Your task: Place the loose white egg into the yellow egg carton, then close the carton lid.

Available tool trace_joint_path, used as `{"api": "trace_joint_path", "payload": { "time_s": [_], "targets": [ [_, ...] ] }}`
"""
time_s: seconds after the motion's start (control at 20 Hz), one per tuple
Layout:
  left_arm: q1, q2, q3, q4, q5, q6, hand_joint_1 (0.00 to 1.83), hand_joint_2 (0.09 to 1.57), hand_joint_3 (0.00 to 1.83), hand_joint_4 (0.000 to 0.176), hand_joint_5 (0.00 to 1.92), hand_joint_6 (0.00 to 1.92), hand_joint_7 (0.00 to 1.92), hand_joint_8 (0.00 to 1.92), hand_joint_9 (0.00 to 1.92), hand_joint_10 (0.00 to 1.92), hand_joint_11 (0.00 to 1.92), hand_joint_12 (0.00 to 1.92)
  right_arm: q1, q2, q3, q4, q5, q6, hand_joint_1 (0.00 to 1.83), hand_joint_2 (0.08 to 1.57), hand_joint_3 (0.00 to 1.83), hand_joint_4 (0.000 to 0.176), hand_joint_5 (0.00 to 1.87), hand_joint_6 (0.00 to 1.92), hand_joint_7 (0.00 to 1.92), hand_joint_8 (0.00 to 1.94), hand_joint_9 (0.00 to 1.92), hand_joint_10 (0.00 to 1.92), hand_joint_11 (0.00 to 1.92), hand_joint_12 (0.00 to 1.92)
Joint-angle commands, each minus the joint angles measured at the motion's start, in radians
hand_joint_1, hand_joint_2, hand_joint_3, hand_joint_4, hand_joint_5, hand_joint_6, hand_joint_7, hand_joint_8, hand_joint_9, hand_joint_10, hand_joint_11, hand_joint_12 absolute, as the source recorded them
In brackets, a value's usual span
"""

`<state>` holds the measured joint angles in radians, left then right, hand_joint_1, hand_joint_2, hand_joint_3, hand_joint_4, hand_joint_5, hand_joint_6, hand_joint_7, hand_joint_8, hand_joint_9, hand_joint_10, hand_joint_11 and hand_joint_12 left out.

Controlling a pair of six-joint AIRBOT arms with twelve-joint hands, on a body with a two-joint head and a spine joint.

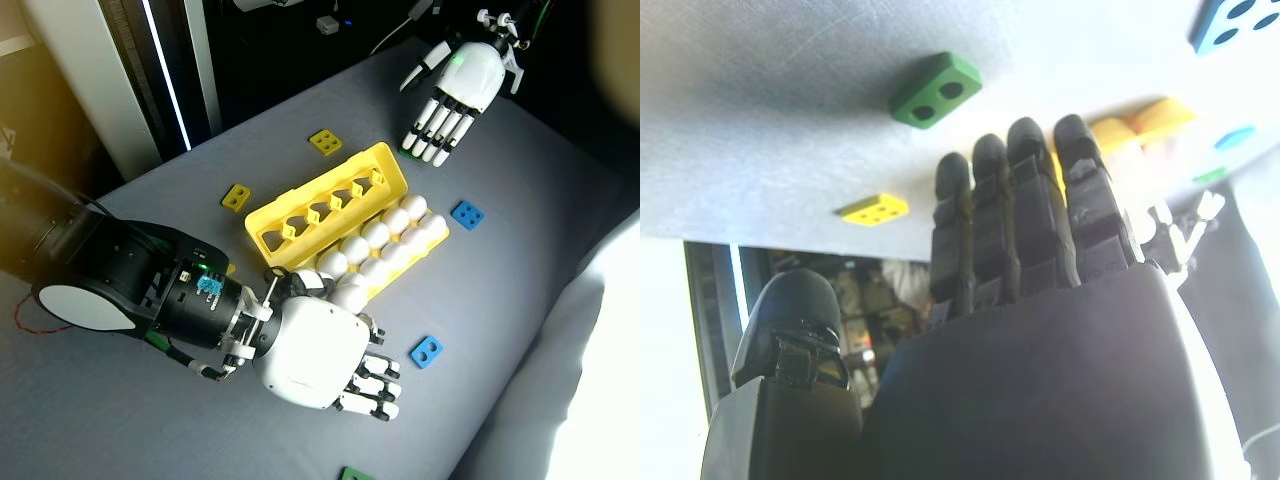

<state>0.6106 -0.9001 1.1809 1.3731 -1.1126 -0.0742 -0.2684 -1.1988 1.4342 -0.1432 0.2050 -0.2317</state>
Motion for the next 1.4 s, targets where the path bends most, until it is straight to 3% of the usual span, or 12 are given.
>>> {"api": "trace_joint_path", "payload": {
  "time_s": [0.0,0.25,0.7,0.85,1.0,1.15,1.2,1.3,1.35],
  "targets": [
    [-0.005,0.014,0.001,-0.056,-0.048,-0.001,0.0,1.28,0.0,0.0,0.29,0.0,0.27,0.0,0.22,0.01,0.01,0.26,0.011,0.017,0.002,0.016,0.098,0.011,0.88,0.92,0.0,0.176,0.93,0.11,0.26,0.0,0.09,0.0,0.0,0.0],
    [-0.006,0.014,0.0,-0.054,-0.047,-0.001,0.0,1.28,0.0,0.0,0.29,0.0,0.27,0.0,0.22,0.0,0.0,0.27,0.012,0.018,0.002,0.016,0.098,0.01,0.64,0.86,0.0,0.176,0.71,0.0,0.22,0.0,0.07,0.0,0.0,0.0],
    [-0.008,0.014,0.0,-0.052,-0.046,-0.001,0.0,1.28,0.0,0.0,0.31,0.01,0.28,0.01,0.24,0.0,0.02,0.28,0.011,0.017,0.002,0.016,0.098,0.008,0.49,0.85,0.0,0.176,0.36,0.0,0.12,0.0,0.02,0.0,0.0,0.0],
    [-0.008,0.014,0.0,-0.051,-0.046,-0.001,0.0,1.28,0.0,0.0,0.29,0.0,0.27,0.0,0.22,0.0,0.0,0.28,0.011,0.014,0.0,0.016,0.098,0.007,0.46,0.85,0.0,0.143,0.24,0.0,0.1,0.0,0.0,0.0,0.0,0.0],
    [-0.008,0.014,0.0,-0.051,-0.045,-0.001,0.0,1.28,0.0,0.0,0.29,0.0,0.26,0.0,0.22,0.0,0.01,0.26,0.013,0.013,-0.005,0.016,0.098,0.002,0.43,0.83,0.0,0.121,0.18,0.0,0.11,0.01,0.01,0.0,0.0,0.0],
    [-0.008,0.014,0.0,-0.051,-0.045,-0.001,0.0,1.29,0.0,0.0,0.28,0.0,0.25,0.0,0.21,0.0,0.0,0.25,0.019,0.015,-0.005,-0.002,0.097,-0.006,0.43,0.83,0.0,0.084,0.13,0.0,0.11,0.01,0.01,0.0,0.0,0.0],
    [-0.008,0.015,0.0,-0.051,-0.045,-0.001,0.0,1.29,0.0,0.0,0.28,0.0,0.25,0.0,0.21,0.0,0.0,0.24,0.025,0.019,-0.007,-0.069,0.096,-0.006,0.42,0.84,0.0,0.073,0.11,0.0,0.1,0.0,0.0,0.0,0.0,0.0],
    [-0.008,0.015,0.0,-0.051,-0.045,-0.001,0.0,1.28,0.0,0.0,0.27,0.0,0.24,0.0,0.19,0.0,0.0,0.25,0.032,0.042,-0.033,-0.257,0.097,-0.006,0.46,0.83,0.0,0.032,0.14,0.01,0.14,0.01,0.03,0.01,0.0,0.0],
    [-0.008,0.015,-0.001,-0.051,-0.045,-0.001,0.0,1.28,0.0,0.0,0.27,0.0,0.24,0.0,0.19,0.0,0.0,0.25,0.032,0.058,-0.05,-0.305,0.102,-0.005,0.46,0.83,0.0,0.032,0.14,0.01,0.14,0.01,0.03,0.01,0.0,0.0]
  ]
}}
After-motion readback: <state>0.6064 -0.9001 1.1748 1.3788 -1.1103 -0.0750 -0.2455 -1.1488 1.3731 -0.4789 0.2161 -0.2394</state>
